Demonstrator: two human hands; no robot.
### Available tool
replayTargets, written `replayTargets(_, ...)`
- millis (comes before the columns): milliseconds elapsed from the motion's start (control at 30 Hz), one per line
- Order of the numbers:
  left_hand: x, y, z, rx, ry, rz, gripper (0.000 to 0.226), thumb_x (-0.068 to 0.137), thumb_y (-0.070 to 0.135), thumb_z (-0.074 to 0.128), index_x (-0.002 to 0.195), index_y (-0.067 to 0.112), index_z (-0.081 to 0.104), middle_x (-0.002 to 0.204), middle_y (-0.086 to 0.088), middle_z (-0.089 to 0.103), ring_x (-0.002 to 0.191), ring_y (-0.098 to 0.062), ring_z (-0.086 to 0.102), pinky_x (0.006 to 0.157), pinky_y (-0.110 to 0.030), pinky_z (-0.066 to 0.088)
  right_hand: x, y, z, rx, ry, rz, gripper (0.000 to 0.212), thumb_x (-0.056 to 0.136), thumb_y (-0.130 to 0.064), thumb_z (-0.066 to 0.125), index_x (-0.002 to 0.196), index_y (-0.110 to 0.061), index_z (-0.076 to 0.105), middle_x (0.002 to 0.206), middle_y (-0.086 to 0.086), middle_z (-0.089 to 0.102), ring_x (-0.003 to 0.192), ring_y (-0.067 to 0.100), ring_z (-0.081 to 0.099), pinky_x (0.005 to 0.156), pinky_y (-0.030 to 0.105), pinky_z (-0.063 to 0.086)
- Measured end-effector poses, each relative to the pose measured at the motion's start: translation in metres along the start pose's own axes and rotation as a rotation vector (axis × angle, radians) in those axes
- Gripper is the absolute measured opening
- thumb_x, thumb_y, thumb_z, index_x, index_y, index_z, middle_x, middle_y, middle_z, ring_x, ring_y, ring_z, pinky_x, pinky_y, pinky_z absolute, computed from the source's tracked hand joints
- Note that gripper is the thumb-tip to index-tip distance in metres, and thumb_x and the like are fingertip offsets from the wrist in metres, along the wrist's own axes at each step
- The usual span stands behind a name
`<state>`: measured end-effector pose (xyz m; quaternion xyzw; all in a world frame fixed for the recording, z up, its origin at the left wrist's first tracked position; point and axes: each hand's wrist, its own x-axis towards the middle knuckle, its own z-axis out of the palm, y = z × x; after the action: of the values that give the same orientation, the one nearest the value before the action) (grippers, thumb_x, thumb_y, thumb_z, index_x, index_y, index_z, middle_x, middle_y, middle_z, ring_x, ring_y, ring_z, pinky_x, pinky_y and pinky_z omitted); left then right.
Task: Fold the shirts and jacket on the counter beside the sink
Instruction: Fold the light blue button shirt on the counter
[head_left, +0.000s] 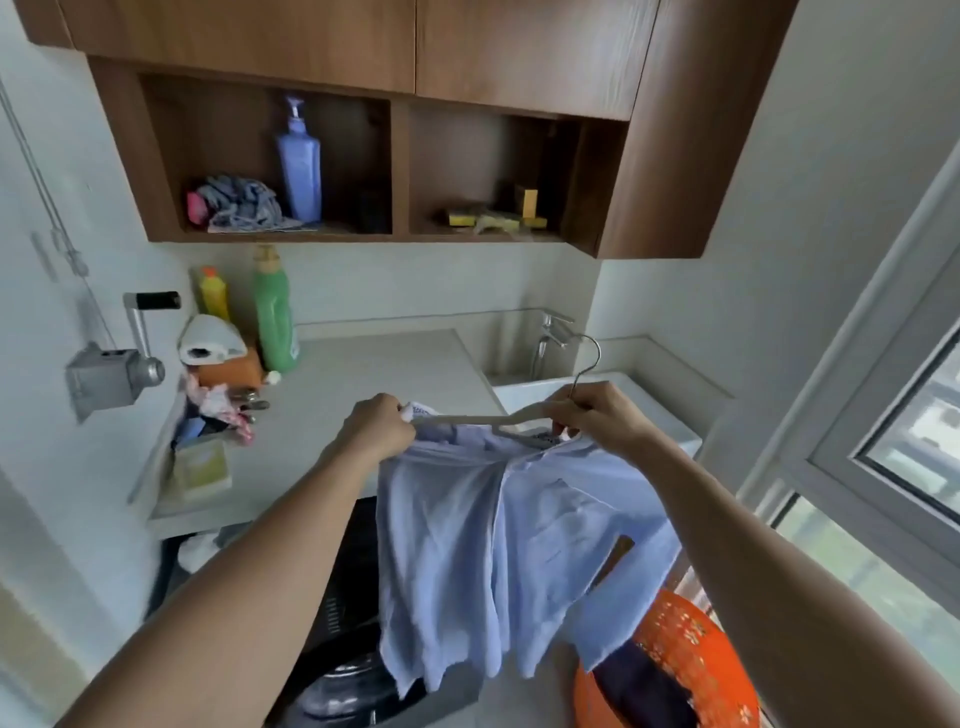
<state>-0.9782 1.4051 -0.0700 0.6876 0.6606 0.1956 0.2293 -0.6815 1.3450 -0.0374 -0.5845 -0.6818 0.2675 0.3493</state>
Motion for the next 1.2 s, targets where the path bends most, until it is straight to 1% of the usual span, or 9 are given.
replayTargets(100,0.034,0.009,0.007,-0.290,-0.115,-0.123,0.013,0.091,0.011,0.046,0.088,0.009,0.058,0.092,-0.016,0.065,0.064,-0.030,0.074,0.058,-0.039,0.062,0.017,0.020,-0.013,0.098,0.082,0.071,0.022,0.093,-0.016,0.066,0.072,-0.015,0.074,0.073,-0.003,0.073,0.068,0.006,0.056,0.068,0.027,0.041)
replayTargets(300,0.102,0.039,0.010,-0.639,-0.296,-0.159,0.025,0.090,-0.008,0.053,0.113,-0.001,0.061,0.109,-0.018,0.069,0.093,-0.032,0.071,0.067,-0.039,0.063,0.063,0.045,-0.039,0.631,0.318,0.131,0.021,0.097,-0.004,0.057,0.078,-0.003,0.066,0.070,0.008,0.066,0.068,0.017,0.059,0.067,0.023,0.051)
replayTargets(367,0.119,0.045,0.014,-0.683,-0.348,-0.137,0.026,0.087,0.004,0.072,0.111,0.000,0.064,0.104,-0.016,0.072,0.091,-0.028,0.071,0.064,-0.035,0.061,0.086,0.051,-0.051,0.947,0.416,0.131,0.018,0.100,-0.006,0.051,0.085,-0.005,0.060,0.077,0.010,0.061,0.070,0.020,0.059,0.072,0.034,0.054)
replayTargets(467,0.150,0.060,0.026,-0.617,-0.290,-0.085,0.030,0.084,0.025,0.080,0.101,0.005,0.064,0.092,-0.012,0.069,0.080,-0.023,0.067,0.059,-0.030,0.056,0.127,0.060,-0.074,1.028,0.488,0.113,0.015,0.103,-0.015,0.049,0.089,-0.015,0.055,0.084,0.002,0.066,0.084,0.016,0.066,0.093,0.041,0.049)
replayTargets(600,0.198,0.084,0.048,-0.274,-0.177,0.083,0.037,0.086,0.037,0.073,0.068,0.011,0.053,0.057,-0.004,0.049,0.053,-0.022,0.046,0.054,-0.026,0.040,0.187,0.074,-0.113,0.917,0.635,0.057,0.011,0.101,-0.022,0.053,0.096,-0.014,0.058,0.082,0.001,0.067,0.065,0.011,0.058,0.069,0.030,0.053)
replayTargets(733,0.246,0.110,0.080,-0.138,-0.093,0.096,0.047,0.088,0.038,0.067,0.056,0.016,0.042,0.053,0.001,0.040,0.057,-0.022,0.041,0.051,-0.028,0.030,0.246,0.124,-0.163,0.452,0.710,0.228,0.015,0.099,-0.023,0.050,0.089,-0.014,0.058,0.080,-0.002,0.067,0.052,0.010,0.047,0.044,0.021,0.040)
replayTargets(1000,0.327,0.149,0.125,-0.170,-0.049,0.088,0.038,0.095,0.029,0.061,0.064,0.016,0.042,0.060,0.000,0.037,0.061,-0.021,0.034,0.056,-0.032,0.026,0.314,0.287,-0.154,-0.047,0.328,0.553,0.015,0.085,-0.027,0.069,0.074,-0.018,0.075,0.072,0.005,0.070,0.077,0.024,0.063,0.069,0.030,0.047)
replayTargets(1067,0.337,0.148,0.132,-0.176,-0.010,0.080,0.043,0.097,0.027,0.060,0.061,0.018,0.037,0.057,0.003,0.035,0.059,-0.019,0.032,0.055,-0.032,0.026,0.332,0.315,-0.141,-0.069,0.318,0.613,0.012,0.086,-0.025,0.069,0.088,-0.017,0.078,0.090,0.011,0.074,0.095,0.030,0.066,0.078,0.031,0.049)
replayTargets(1200,0.350,0.134,0.136,-0.179,0.039,0.049,0.045,0.098,0.022,0.056,0.062,0.017,0.029,0.056,0.004,0.031,0.061,-0.020,0.028,0.055,-0.033,0.024,0.364,0.341,-0.105,-0.206,0.399,0.655,0.048,0.089,-0.024,0.066,0.132,-0.006,0.054,0.131,0.022,0.057,0.126,0.037,0.047,0.102,0.038,0.040)
